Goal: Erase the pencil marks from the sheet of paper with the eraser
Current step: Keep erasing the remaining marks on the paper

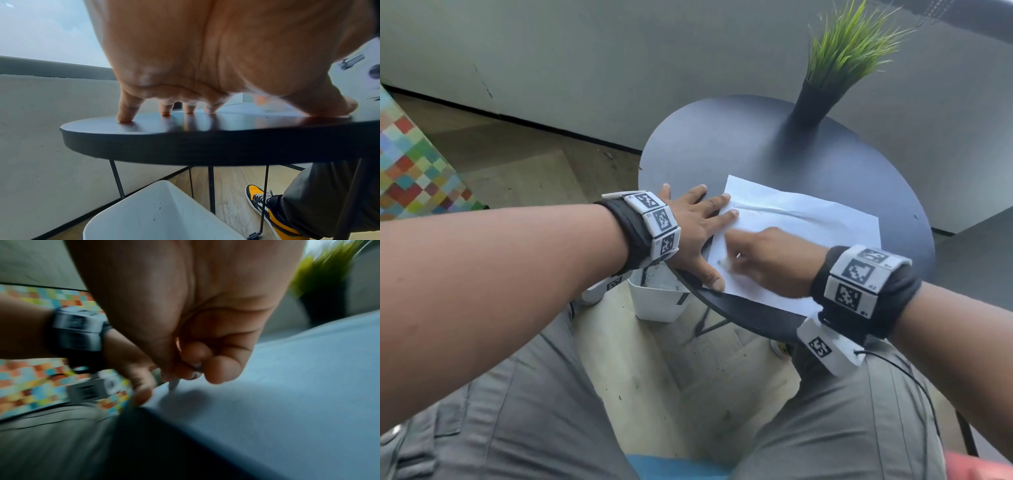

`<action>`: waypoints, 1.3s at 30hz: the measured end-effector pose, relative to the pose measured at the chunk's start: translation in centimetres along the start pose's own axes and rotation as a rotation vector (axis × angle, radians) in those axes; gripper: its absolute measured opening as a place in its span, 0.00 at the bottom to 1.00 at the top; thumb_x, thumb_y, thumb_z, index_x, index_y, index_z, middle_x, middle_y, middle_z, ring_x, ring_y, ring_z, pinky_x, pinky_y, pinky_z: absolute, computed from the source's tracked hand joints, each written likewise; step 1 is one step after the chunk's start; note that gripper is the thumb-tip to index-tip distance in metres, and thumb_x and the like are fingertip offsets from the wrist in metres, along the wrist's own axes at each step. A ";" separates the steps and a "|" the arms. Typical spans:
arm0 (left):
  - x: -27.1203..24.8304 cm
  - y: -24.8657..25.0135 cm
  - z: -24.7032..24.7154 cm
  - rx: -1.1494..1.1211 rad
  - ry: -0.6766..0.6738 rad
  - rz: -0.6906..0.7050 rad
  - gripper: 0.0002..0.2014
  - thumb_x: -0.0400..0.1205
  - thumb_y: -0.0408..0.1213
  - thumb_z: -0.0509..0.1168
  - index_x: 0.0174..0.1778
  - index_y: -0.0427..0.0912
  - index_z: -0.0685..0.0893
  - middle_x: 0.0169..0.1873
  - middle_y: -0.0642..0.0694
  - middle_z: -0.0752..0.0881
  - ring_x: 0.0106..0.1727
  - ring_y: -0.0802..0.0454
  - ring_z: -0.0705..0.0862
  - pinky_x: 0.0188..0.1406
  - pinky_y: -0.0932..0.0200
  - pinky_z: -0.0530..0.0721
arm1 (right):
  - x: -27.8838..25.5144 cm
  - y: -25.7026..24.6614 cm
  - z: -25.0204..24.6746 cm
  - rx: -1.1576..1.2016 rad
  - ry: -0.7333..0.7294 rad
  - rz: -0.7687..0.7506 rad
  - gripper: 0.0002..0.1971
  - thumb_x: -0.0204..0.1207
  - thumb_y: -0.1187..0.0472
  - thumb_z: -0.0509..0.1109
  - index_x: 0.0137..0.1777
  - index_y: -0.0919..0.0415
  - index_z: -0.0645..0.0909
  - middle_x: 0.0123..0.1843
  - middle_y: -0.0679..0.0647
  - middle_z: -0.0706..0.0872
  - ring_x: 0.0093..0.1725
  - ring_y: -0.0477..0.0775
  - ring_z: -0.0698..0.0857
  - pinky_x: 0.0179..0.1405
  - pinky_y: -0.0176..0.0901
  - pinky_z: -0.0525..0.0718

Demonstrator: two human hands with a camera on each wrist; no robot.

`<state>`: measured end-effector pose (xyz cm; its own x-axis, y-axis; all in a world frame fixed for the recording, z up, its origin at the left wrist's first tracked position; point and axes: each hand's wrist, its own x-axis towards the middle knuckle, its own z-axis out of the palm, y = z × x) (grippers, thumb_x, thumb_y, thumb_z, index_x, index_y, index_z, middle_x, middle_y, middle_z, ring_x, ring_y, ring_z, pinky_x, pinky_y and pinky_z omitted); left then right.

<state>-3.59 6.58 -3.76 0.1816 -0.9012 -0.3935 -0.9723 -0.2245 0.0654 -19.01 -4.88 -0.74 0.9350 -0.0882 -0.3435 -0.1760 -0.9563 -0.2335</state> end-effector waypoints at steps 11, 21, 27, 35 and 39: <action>0.3 0.2 -0.1 0.020 0.009 -0.001 0.65 0.59 0.87 0.57 0.88 0.59 0.39 0.88 0.55 0.38 0.88 0.41 0.40 0.75 0.19 0.55 | 0.3 -0.1 0.2 0.045 0.000 0.019 0.10 0.82 0.51 0.63 0.55 0.57 0.75 0.42 0.49 0.82 0.43 0.56 0.76 0.43 0.46 0.73; 0.4 0.2 -0.3 0.038 0.000 0.000 0.67 0.57 0.89 0.56 0.87 0.59 0.39 0.88 0.56 0.39 0.87 0.42 0.42 0.72 0.17 0.61 | -0.5 1.2 -0.2 0.116 0.075 0.117 0.11 0.83 0.46 0.64 0.50 0.54 0.75 0.40 0.47 0.80 0.43 0.57 0.78 0.42 0.47 0.75; 0.1 0.5 -0.5 0.063 -0.023 -0.018 0.67 0.57 0.89 0.55 0.87 0.59 0.38 0.88 0.56 0.38 0.87 0.42 0.41 0.73 0.17 0.61 | -1.6 0.2 0.6 0.051 -0.047 0.017 0.11 0.83 0.47 0.63 0.52 0.55 0.74 0.41 0.51 0.83 0.41 0.57 0.78 0.42 0.48 0.76; 0.0 0.8 -1.2 0.053 -0.079 -0.018 0.57 0.60 0.87 0.59 0.81 0.77 0.36 0.88 0.53 0.36 0.87 0.37 0.39 0.74 0.17 0.57 | -2.3 0.6 0.9 0.029 -0.017 0.034 0.11 0.84 0.48 0.62 0.50 0.55 0.71 0.36 0.51 0.79 0.38 0.58 0.77 0.38 0.48 0.73; -0.3 1.3 -1.8 0.077 -0.085 -0.016 0.56 0.65 0.84 0.60 0.83 0.73 0.37 0.88 0.48 0.38 0.87 0.35 0.42 0.76 0.26 0.59 | -1.6 3.2 -0.4 0.145 0.142 0.222 0.12 0.82 0.44 0.64 0.47 0.53 0.72 0.38 0.48 0.79 0.42 0.58 0.78 0.40 0.47 0.75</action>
<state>-4.69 5.86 -1.94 0.1870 -0.8622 -0.4708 -0.9784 -0.2065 -0.0105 -20.92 -7.92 -0.53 0.9007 -0.3383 -0.2724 -0.4132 -0.8606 -0.2977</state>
